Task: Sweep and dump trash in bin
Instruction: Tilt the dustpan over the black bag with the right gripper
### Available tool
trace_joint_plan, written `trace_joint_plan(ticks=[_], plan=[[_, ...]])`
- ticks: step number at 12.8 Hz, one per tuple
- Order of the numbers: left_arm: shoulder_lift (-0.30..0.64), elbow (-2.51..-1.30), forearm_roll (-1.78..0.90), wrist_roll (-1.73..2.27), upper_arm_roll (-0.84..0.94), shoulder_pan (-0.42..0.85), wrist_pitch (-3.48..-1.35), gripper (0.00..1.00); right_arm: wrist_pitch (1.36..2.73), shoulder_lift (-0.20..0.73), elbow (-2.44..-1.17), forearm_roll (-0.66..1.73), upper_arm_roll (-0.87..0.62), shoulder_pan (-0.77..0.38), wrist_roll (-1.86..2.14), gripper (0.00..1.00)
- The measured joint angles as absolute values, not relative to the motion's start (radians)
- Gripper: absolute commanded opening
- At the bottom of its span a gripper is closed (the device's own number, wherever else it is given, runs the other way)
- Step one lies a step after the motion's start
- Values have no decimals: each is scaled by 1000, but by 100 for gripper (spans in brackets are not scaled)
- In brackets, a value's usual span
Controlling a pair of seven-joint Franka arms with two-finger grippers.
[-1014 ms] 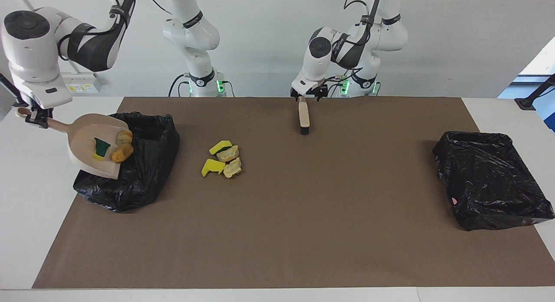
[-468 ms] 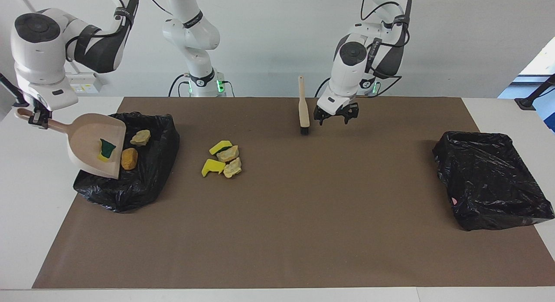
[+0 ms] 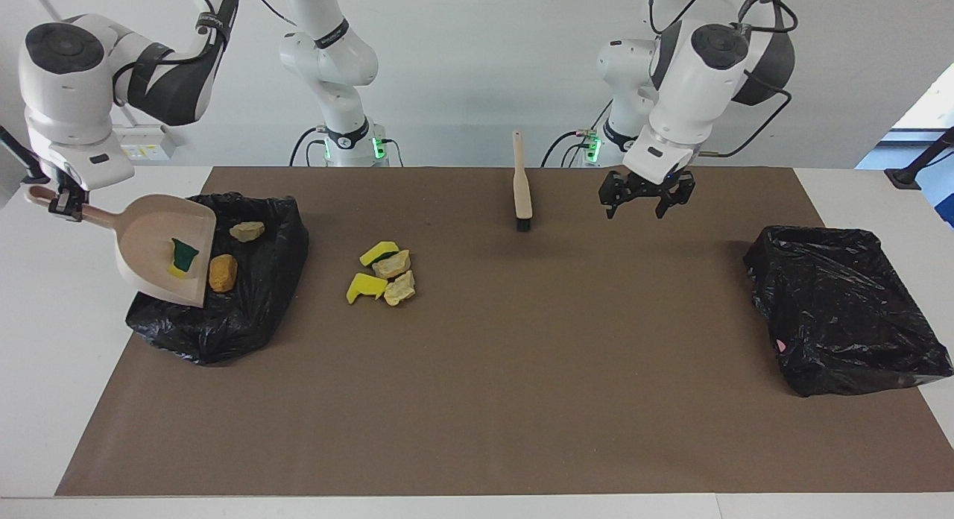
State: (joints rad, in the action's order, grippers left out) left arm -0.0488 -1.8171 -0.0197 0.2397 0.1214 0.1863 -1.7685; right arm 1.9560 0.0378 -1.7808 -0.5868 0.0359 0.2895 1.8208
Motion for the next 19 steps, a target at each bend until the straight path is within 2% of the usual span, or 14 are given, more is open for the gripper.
trace_joint_plan(ticks=[7, 13, 17, 19], plan=[[-51, -1526, 19, -18, -28, 150, -1493, 100, 1928, 31, -1737, -559, 36, 290, 1816, 0], [-45, -1490, 19, -22, -27, 135, -1458, 100, 1818, 1, -1693, -428, 29, 290, 1688, 0], [-44, -1489, 19, -22, -14, 121, -1437, 100, 1713, -5, -1693, -363, -49, 286, 1478, 0], [-44, -1489, 19, -22, -11, 121, -1434, 100, 1705, -6, -1693, -364, -69, 281, 1462, 0]])
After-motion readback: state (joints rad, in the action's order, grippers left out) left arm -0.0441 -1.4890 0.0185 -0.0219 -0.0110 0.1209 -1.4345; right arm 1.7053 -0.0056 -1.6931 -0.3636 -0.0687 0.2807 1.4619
